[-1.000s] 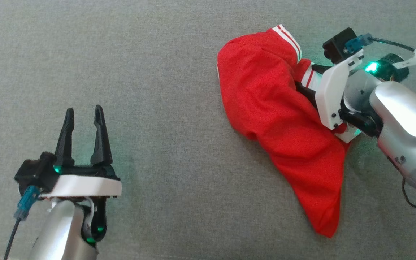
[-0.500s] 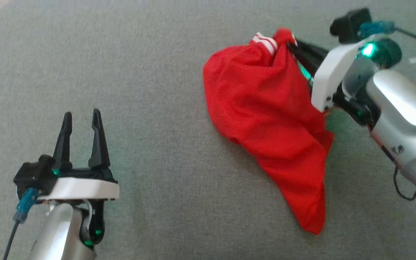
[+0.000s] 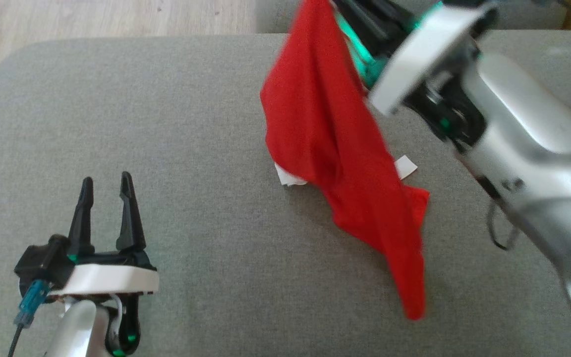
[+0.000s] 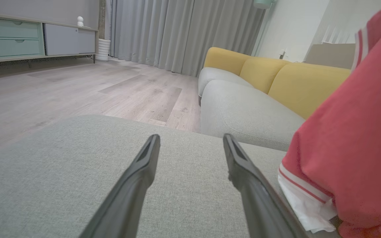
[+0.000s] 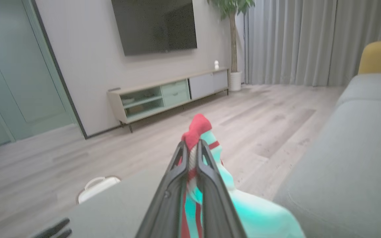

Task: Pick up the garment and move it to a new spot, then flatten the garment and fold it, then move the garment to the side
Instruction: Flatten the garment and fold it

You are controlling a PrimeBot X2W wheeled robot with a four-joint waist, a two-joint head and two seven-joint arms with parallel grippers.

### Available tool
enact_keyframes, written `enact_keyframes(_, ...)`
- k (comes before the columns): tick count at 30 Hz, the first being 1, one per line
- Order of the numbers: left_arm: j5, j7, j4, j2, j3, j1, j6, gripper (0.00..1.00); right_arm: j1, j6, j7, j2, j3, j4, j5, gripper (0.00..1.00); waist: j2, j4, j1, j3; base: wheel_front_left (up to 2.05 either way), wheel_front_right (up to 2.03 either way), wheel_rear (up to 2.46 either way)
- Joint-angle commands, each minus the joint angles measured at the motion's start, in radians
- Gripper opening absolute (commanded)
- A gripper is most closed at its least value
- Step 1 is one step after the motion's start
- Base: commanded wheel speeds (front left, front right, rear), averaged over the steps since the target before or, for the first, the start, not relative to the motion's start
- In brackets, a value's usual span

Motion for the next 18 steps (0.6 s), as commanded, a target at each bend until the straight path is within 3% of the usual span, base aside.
enact_keyframes(1,0.01,-0.009,-0.037,0.011,0.042,-0.02,0.006,1.0,-0.084,-0.001,-0.026,0.052,-0.04,-0.035,0.006,0.0,0.0,0.0,0.0001,0.007,0.0,0.0,0.0)
enact_keyframes(8,0.015,-0.009,-0.044,-0.001,0.053,-0.017,0.004,1.0,-0.239,-0.001,-0.169,0.182,-0.158,-0.013,0.001,0.0,0.0,-0.004,0.0001,0.009,0.0,0.0,0.0)
enact_keyframes(13,0.018,-0.009,-0.041,-0.003,0.062,-0.009,-0.002,1.0,-0.23,-0.001,-0.18,0.163,-0.234,0.071,-0.073,0.0,0.0,-0.023,0.0001,-0.003,0.0,0.0,0.0)
enact_keyframes(18,0.02,-0.009,-0.039,-0.003,0.066,0.0,-0.006,1.0,-0.073,-0.001,-0.109,0.124,-0.296,0.148,-0.154,0.0,0.0,-0.048,0.0001,-0.008,0.0,0.0,0.0)
